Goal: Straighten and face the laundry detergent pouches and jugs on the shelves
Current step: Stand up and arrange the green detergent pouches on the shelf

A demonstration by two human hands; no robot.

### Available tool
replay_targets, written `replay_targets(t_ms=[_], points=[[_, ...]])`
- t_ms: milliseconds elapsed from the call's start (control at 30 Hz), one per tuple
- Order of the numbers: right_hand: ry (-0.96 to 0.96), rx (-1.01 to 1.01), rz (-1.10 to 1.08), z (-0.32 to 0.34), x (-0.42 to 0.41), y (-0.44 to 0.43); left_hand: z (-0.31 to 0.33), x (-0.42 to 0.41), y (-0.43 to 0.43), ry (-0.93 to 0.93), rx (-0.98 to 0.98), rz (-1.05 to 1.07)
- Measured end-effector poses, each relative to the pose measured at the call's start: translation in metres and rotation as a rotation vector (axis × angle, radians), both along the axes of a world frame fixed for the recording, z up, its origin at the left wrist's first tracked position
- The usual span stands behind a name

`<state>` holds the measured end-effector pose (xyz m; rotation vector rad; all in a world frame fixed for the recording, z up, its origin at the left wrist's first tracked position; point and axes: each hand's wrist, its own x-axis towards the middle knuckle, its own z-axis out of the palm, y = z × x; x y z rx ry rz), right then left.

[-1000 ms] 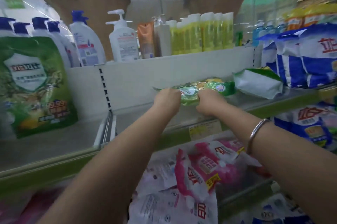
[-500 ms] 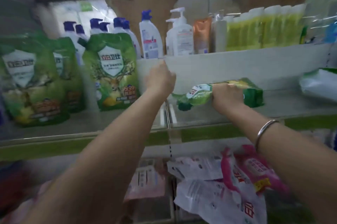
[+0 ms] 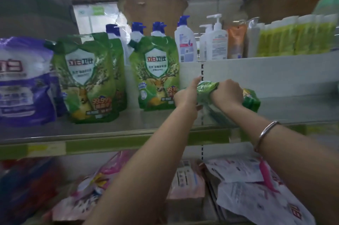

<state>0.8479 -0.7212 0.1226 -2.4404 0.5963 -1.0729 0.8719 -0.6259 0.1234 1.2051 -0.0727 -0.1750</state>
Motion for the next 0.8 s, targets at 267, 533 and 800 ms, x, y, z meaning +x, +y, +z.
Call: replay_targets(t_ms=[267,533,800], points=[[-0.164,0.171,0.095,0.016,-0.002,0.094,0.006,0.009,0.033,-0.034,-0.217,-0.112],[-0.117,0.220,0.467,0.025,0.000,0.142,0.060,0.029,0.111,-0.134,0.061,-0.112],[-0.053,0.334,0.353,0.010,0.023,0.077,0.087,0.061,0.139,-0.380,0.073,-0.096]])
